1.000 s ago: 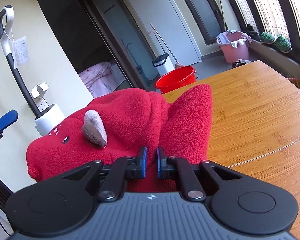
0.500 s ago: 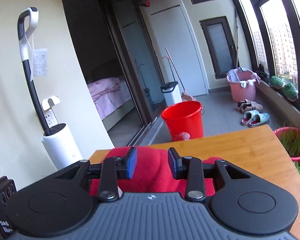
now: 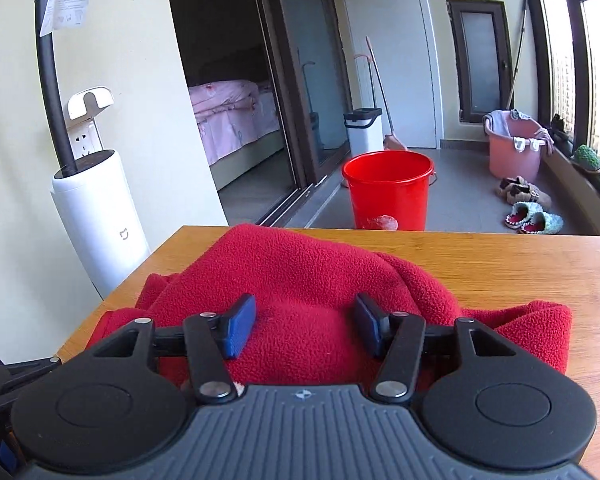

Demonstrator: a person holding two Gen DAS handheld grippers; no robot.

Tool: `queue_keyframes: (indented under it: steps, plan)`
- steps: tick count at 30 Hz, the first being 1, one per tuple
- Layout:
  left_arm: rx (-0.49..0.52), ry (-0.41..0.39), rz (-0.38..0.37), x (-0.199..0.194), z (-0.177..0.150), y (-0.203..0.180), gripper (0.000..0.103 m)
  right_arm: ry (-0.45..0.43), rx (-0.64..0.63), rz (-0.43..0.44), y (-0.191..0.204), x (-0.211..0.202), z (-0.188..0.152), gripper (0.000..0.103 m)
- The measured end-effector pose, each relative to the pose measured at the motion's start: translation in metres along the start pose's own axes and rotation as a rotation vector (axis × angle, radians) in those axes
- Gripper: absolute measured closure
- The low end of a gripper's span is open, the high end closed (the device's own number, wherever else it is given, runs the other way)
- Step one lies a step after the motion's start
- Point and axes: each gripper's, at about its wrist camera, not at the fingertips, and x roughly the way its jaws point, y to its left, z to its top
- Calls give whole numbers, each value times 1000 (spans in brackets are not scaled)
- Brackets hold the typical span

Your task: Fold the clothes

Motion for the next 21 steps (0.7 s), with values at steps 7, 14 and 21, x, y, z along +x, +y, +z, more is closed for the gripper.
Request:
queue_keyframes:
  steps: [7,14,21]
  plan:
    - [-11,1,1,0,1,1,21,-74,57,20,-9,-34,14,47]
    - [-1,11,10,-1,0,0,20,-55,39,-21,-22,-23,-14,44]
    - [-3,29,19,13,8,8,17,-82,16,-16,-27,-5,-10,40]
